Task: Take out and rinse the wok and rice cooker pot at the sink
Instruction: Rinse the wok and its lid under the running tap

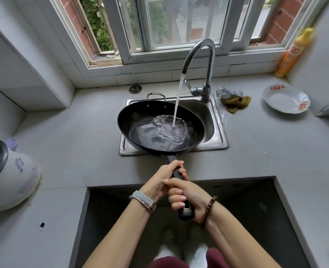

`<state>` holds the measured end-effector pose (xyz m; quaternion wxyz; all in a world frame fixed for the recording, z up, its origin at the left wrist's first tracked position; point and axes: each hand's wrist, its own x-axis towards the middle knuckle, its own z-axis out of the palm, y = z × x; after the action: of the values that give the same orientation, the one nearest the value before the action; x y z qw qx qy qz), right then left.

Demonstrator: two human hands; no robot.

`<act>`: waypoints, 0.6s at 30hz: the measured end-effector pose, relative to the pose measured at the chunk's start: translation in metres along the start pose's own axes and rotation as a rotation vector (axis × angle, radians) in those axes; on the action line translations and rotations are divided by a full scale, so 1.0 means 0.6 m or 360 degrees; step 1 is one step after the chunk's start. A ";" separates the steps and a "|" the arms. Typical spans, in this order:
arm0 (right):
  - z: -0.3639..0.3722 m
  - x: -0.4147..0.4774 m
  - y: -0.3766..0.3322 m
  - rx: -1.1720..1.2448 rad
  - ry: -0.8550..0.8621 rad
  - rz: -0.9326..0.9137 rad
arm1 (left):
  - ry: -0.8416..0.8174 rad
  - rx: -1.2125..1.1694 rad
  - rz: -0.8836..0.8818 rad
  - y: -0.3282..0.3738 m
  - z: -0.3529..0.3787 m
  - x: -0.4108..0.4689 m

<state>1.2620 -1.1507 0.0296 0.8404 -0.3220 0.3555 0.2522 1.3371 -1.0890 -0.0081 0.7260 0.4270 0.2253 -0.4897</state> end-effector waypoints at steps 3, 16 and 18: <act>-0.011 -0.001 0.003 0.0036 0.0028 -0.0010 | -0.0039 -0.0007 -0.0058 -0.011 0.004 0.010; -0.025 0.013 0.020 -0.0239 0.0133 -0.0078 | -0.0143 -0.0028 -0.0221 -0.018 -0.016 0.023; -0.032 0.013 0.024 -0.0268 0.0155 -0.0088 | -0.0153 0.0138 -0.0194 -0.023 -0.023 0.025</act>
<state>1.2494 -1.1534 0.0081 0.7988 -0.4131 0.3644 0.2418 1.3323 -1.0873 -0.0323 0.6857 0.4196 0.1943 -0.5621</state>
